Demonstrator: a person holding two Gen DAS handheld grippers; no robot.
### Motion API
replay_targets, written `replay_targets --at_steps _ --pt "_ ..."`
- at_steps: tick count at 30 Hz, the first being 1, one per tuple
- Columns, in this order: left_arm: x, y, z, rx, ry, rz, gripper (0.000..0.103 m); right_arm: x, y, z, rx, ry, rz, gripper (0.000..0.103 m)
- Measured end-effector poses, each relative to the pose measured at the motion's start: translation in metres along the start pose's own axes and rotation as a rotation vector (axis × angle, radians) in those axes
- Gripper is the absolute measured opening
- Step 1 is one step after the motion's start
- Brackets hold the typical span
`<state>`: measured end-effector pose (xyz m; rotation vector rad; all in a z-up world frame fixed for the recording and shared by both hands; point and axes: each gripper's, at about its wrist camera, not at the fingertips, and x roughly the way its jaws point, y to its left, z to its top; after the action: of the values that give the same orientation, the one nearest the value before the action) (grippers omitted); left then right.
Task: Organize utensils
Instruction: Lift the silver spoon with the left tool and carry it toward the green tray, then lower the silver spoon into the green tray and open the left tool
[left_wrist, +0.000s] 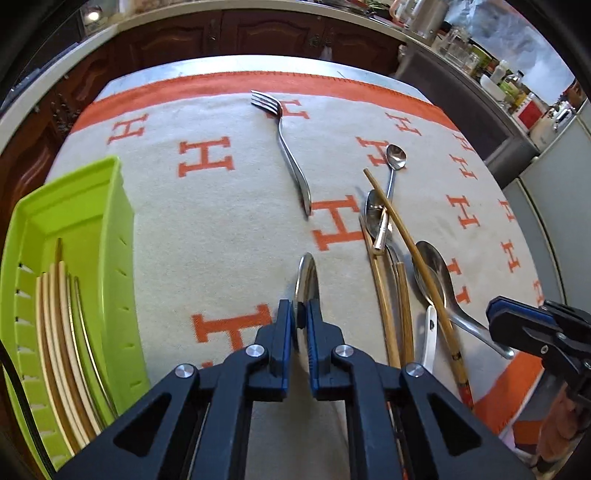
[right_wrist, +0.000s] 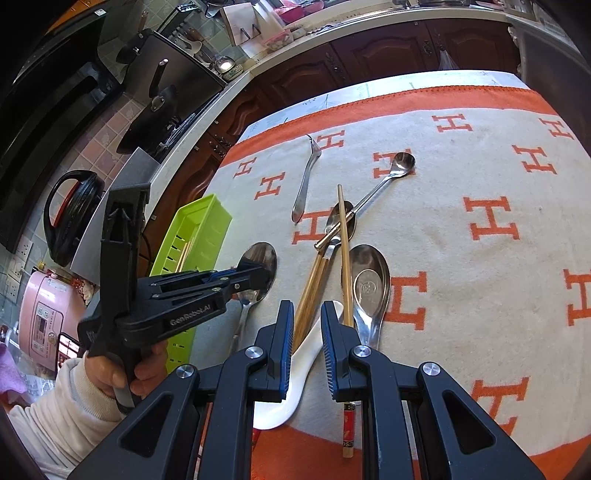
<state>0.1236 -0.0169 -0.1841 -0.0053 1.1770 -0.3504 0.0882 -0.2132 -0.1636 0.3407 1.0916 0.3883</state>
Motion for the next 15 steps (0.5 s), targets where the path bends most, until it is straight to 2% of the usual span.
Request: replay_targets --at_steps 4,7,12,15 --pt "-0.005 -0.002 -0.004 -0.044 0.003 0.02 0.002 -0.004 0.0 0.0 0.001 -0.013 -0.009 0.015" --pt "-0.021 0.0 -0.009 -0.061 -0.013 0.005 0.002 -0.007 0.002 0.0 0.001 -0.023 -0.013 0.015" --pt "-0.067 0.006 -0.015 -0.078 -0.059 0.026 0.002 -0.013 0.008 -0.002 -0.007 -0.03 -0.021 0.015" --pt "-0.103 0.016 -0.017 -0.072 -0.088 0.073 0.002 -0.015 0.014 -0.004 -0.01 -0.026 -0.021 0.015"
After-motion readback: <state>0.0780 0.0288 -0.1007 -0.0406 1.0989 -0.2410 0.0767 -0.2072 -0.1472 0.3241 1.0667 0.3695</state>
